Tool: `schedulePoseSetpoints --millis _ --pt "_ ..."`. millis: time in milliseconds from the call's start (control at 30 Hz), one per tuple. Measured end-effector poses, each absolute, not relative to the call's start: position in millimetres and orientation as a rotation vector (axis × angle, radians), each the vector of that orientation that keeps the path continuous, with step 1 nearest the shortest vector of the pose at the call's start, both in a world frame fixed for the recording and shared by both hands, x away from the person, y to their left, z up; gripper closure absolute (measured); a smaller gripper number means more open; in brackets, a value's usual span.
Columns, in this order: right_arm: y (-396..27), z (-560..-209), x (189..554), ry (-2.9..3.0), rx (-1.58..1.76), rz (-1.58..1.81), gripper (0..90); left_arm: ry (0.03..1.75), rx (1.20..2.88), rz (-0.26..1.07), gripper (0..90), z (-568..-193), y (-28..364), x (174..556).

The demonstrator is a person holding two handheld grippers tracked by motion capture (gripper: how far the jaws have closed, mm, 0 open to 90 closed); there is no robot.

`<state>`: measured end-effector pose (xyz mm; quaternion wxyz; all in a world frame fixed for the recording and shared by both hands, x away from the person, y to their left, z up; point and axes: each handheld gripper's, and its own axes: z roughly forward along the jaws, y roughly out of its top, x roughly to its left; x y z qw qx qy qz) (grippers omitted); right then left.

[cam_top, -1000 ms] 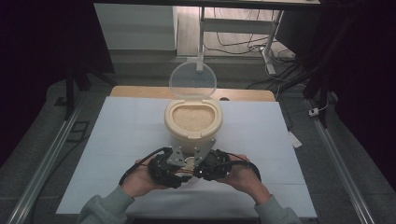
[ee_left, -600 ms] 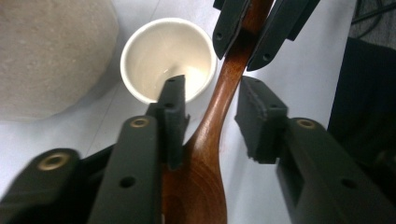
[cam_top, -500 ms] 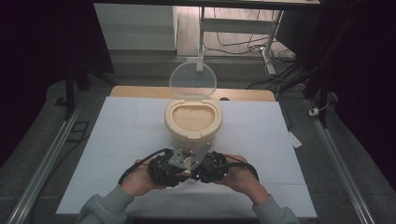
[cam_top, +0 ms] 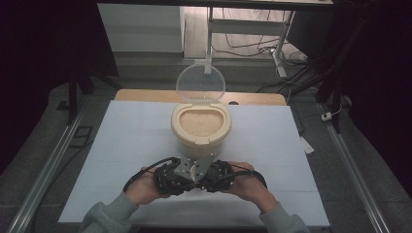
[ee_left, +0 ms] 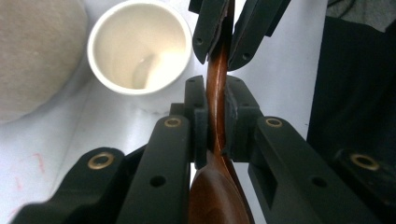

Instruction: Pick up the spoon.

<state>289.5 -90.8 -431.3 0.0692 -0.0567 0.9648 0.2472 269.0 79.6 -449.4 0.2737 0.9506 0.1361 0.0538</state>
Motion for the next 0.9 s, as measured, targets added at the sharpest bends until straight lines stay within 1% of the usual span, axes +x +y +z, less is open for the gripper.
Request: schedulePoseSetpoints --millis 67,100,167,200,233,267,300,400,467,600,733,900 --pt "-94 -428 291 2.875 -0.127 0.808 76.3 0.399 2.531 0.182 80.5 -449 80 267" --pt "-97 -426 292 2.847 -0.079 0.857 71.8 0.392 2.537 0.201 80.6 -447 82 267" --pt "-104 -419 295 2.806 0.029 0.933 66.1 0.402 2.516 0.243 80.6 -445 85 265" --pt "-104 -419 295 2.806 0.029 0.933 66.1 0.408 2.5 0.263 80.6 -443 86 264" --pt "-112 -413 298 2.752 0.117 1.006 60.8 0.415 2.469 0.301 80.6 -440 89 261" --pt "-112 -413 298 2.752 0.117 1.006 60.8 0.415 2.469 0.301 80.6 -440 89 261" --pt "-120 -409 300 2.717 0.23 1.072 57.8 0.422 2.454 0.316 80.7 -438 90 260" --pt "-131 -404 303 2.671 0.406 1.183 52.5 0.445 2.427 0.364 80.7 -437 93 259" --pt "-135 -402 304 2.665 0.462 1.221 51.1 0.46 2.415 0.39 80.7 -438 94 259" --pt "-150 -401 304 2.587 0.677 1.279 44.7 0.487 2.389 0.436 80.8 -440 96 258" --pt "-157 -407 301 2.537 0.817 1.281 39.4 0.509 2.362 0.478 80.8 -442 97 256" --pt "-162 -417 299 2.53 0.939 1.281 37.2 0.526 2.335 0.514 80.8 -447 96 254"
